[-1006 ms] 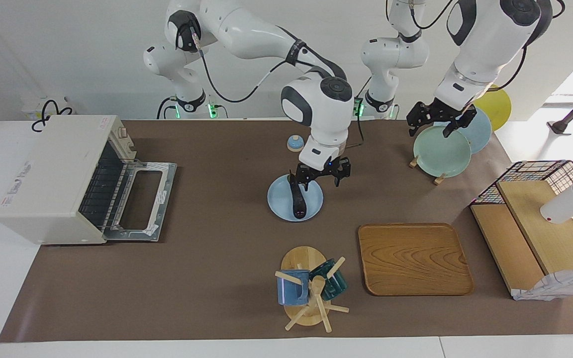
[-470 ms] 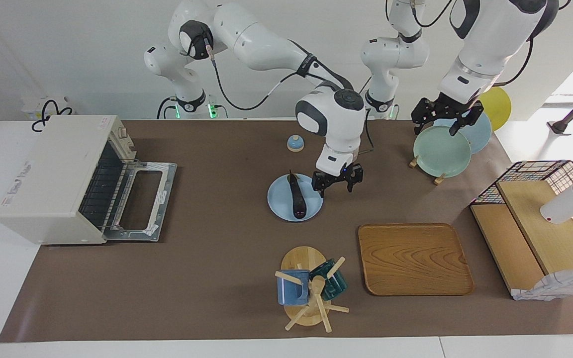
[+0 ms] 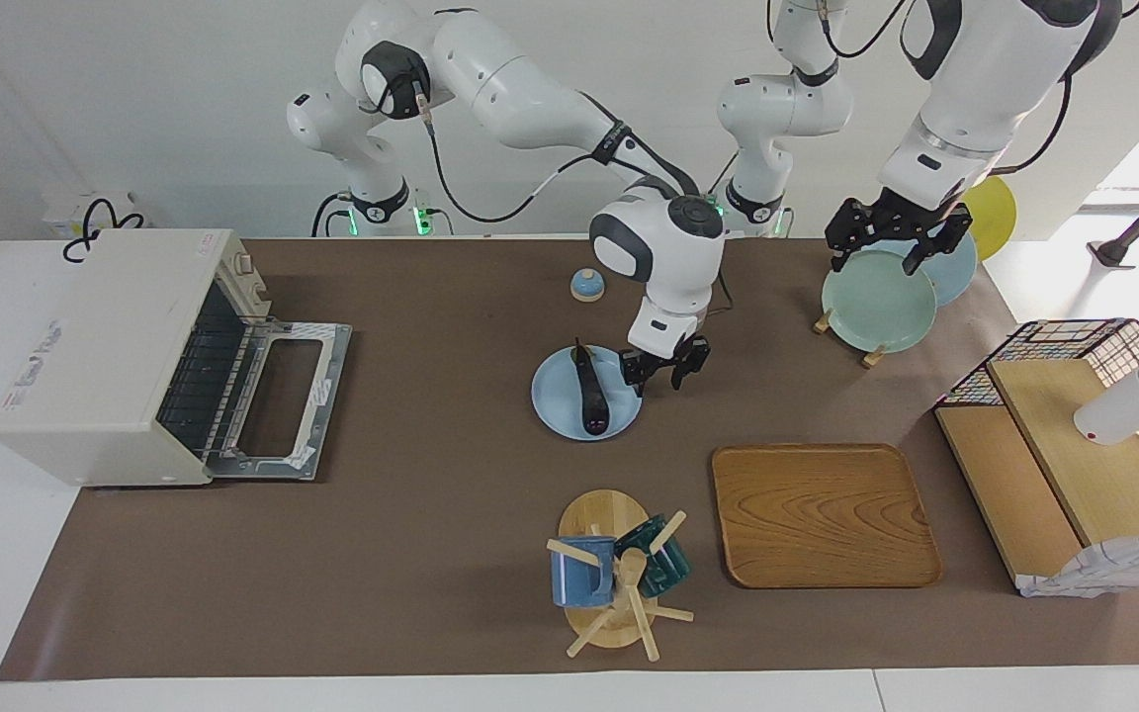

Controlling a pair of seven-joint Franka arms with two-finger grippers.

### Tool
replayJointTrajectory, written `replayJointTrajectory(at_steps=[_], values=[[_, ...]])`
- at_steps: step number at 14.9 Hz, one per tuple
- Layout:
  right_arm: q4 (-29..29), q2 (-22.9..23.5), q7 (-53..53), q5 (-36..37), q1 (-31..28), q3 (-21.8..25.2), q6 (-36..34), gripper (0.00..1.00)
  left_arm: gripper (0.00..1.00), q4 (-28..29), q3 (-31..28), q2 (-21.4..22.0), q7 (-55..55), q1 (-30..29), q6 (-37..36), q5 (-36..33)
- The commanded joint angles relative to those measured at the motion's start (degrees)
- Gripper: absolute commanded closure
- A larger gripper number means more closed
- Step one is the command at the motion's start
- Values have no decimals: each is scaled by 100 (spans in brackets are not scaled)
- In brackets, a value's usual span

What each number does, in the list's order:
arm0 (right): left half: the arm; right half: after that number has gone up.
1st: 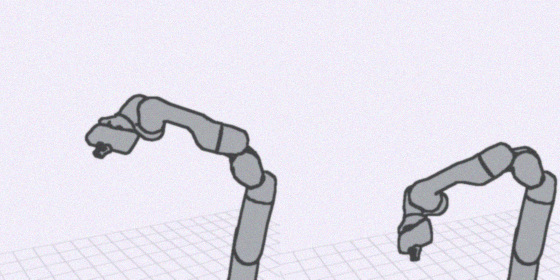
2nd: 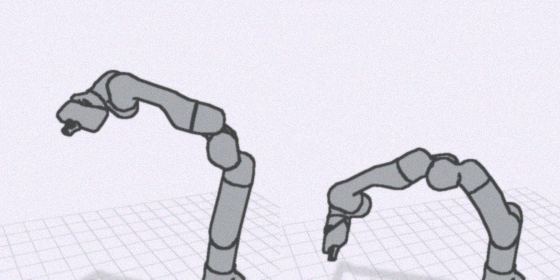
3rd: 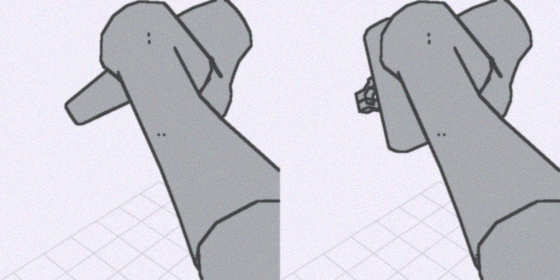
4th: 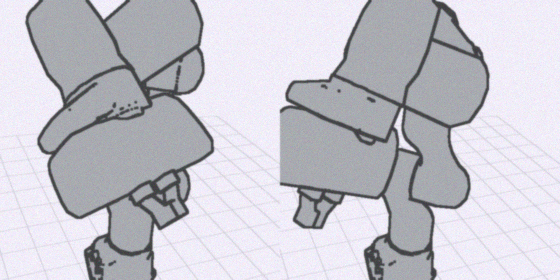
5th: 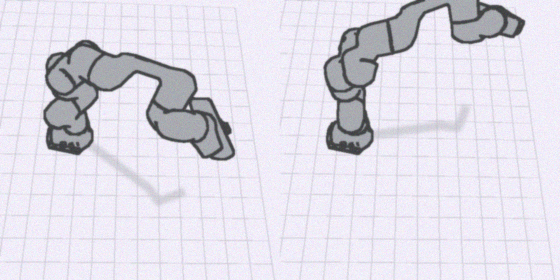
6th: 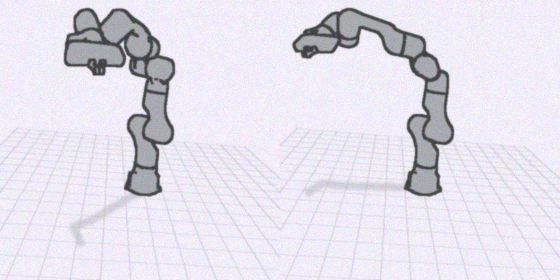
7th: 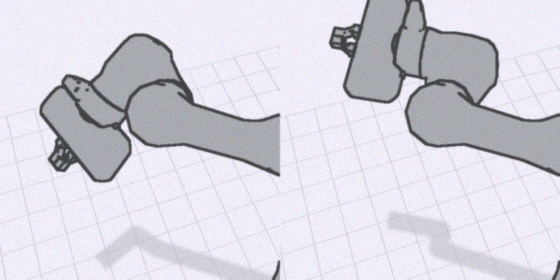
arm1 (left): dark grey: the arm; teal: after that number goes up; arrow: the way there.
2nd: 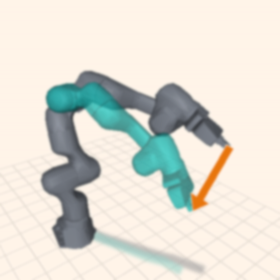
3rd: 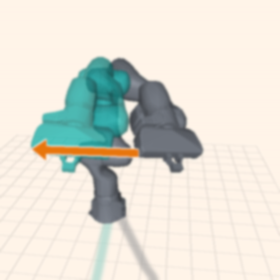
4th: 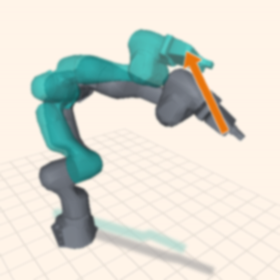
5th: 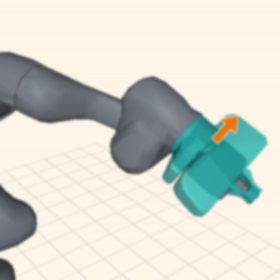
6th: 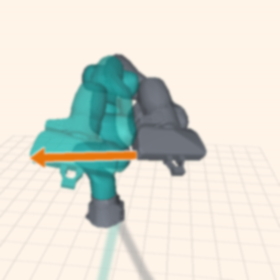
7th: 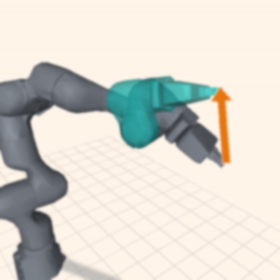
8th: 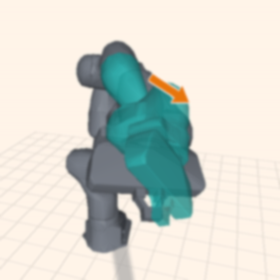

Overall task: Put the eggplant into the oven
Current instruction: 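Grasp the eggplant on the plate with the right gripper and lift it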

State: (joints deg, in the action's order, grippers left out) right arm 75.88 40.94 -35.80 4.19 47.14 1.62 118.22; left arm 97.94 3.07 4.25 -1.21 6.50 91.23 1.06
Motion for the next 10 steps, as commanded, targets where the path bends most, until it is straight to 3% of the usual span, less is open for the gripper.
replayJointTrajectory(at_steps=[1, 6, 7, 8, 10], values=[[392, -200, -269, 117, 32, 14, 105, 56, 0, -11, -17, -55, 68, 54, -18, -124], [577, -288, -410, 126, 40, 14, -36, 69, 0, -3, -8, -73, 86, -8, -17, -123], [621, -314, -402, 126, 32, 14, -19, 75, 0, -11, 26, -82, 86, -69, -26, -123], [621, -315, -384, 126, 32, 14, -27, 94, 0, -11, 53, -82, 94, -139, -35, -123], [700, -341, -384, 240, 32, 6, -45, 100, 0, -29, 53, -91, 95, -149, -17, -123]])
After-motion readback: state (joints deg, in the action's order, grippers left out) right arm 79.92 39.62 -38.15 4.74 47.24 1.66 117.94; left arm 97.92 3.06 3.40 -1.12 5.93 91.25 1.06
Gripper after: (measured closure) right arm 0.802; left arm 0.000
